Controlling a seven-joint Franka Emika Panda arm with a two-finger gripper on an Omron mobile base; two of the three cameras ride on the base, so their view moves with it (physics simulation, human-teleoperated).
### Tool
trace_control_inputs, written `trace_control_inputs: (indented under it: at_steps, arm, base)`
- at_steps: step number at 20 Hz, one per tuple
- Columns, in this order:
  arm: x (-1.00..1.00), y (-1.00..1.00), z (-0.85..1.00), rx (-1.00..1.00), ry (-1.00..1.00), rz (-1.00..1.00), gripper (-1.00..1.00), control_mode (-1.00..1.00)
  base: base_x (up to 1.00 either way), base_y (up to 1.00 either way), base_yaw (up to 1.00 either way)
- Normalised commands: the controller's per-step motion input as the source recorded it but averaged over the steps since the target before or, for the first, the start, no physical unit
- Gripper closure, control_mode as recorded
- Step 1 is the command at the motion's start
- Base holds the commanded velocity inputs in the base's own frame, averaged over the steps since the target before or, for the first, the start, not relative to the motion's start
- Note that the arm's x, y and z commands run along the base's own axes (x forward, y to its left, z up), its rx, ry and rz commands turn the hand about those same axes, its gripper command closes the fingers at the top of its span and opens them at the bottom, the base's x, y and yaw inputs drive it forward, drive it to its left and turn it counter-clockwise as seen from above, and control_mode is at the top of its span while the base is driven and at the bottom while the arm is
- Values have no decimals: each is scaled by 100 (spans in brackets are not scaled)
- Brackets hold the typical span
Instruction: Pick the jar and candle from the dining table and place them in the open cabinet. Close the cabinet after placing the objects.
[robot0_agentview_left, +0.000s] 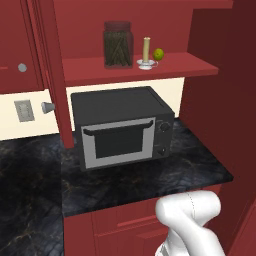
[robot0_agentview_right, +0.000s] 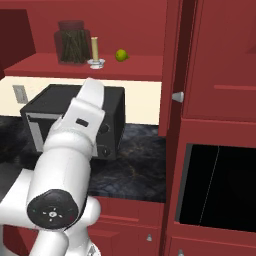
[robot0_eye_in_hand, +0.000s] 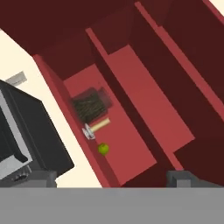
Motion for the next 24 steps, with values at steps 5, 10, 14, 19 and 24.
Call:
trace_control_inputs:
  at_steps: [5,10,14,19,24]
  arm:
    - [-23,-20,0,-10,-14,-10,-100,-100]
    - [-3,-30,0,-9,-7,-8,-100,-100]
    - [0,-42,0,-9,-6,-6,-100,-100]
    - [0,-44,0,-8,-6,-5,-100,-100]
    - [0,-45,-1,-8,-4,-3,-100,-100]
  base:
    - [0,0,0]
    - [0,0,0]
    - [0,0,0]
    - [0,0,0]
    - [0,0,0]
